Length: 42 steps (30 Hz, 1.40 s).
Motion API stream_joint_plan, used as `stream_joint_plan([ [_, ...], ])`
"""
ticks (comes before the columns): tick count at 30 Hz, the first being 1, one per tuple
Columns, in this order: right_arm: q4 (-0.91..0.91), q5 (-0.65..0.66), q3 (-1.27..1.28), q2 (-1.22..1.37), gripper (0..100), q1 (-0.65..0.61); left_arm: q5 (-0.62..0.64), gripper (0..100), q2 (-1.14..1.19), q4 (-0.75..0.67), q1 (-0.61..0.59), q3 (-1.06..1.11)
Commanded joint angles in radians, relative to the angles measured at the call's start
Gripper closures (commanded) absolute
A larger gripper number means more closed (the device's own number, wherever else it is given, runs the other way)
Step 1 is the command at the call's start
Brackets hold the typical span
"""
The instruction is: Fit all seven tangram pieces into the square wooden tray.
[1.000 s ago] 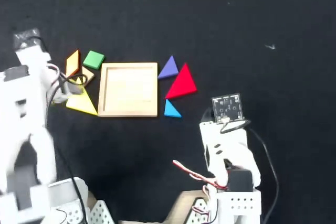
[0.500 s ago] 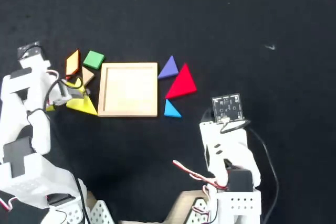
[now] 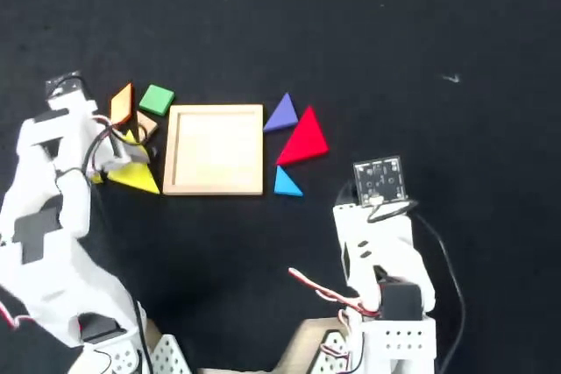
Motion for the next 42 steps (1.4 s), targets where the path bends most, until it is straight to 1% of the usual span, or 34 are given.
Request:
stream_joint_plan([
  [1, 0.005, 0.009, -0.004, -0.081, 98.6, -0.012, 0.011, 66, 0.04, 0.083, 0.027, -0.12],
  [5, 0.005, 0.009, -0.004, -0.081, 98.6, -0.012, 0.014, 75, 0.061, 0.092, 0.058, -0.134],
  [7, 0.005, 0.009, -0.004, -0.081, 98.6, -0.012, 0.017, 78, 0.061, 0.092, 0.068, -0.133],
  [10, 0.005, 0.009, -0.004, -0.081, 98.6, -0.012, 0.018, 77, 0.061, 0.094, 0.07, -0.133],
  [16, 0.005, 0.009, -0.004, -0.081, 98.6, -0.012, 0.074, 77, 0.06, 0.094, 0.077, -0.131],
  [21, 0.005, 0.009, -0.004, -0.081, 98.6, -0.012, 0.075, 77, -0.006, 0.094, 0.148, -0.108],
  [26, 0.005, 0.009, -0.004, -0.081, 98.6, -0.012, 0.12, 77, -0.181, 0.092, 0.208, -0.064],
  [29, 0.005, 0.009, -0.004, -0.081, 98.6, -0.012, 0.117, 77, -0.256, 0.084, 0.259, -0.028],
  [32, 0.005, 0.009, -0.004, -0.081, 98.6, -0.012, 0.12, 77, -0.269, 0.084, 0.306, -0.016],
  [36, 0.005, 0.009, -0.004, -0.081, 98.6, -0.012, 0.123, 77, -0.273, 0.083, 0.338, -0.018],
  [39, 0.006, 0.009, -0.004, -0.081, 98.6, -0.012, 0.123, 77, -0.265, 0.08, 0.34, -0.018],
  [42, 0.006, 0.009, -0.004, -0.081, 98.6, -0.012, 0.12, 77, -0.264, 0.035, 0.318, 0.005],
])
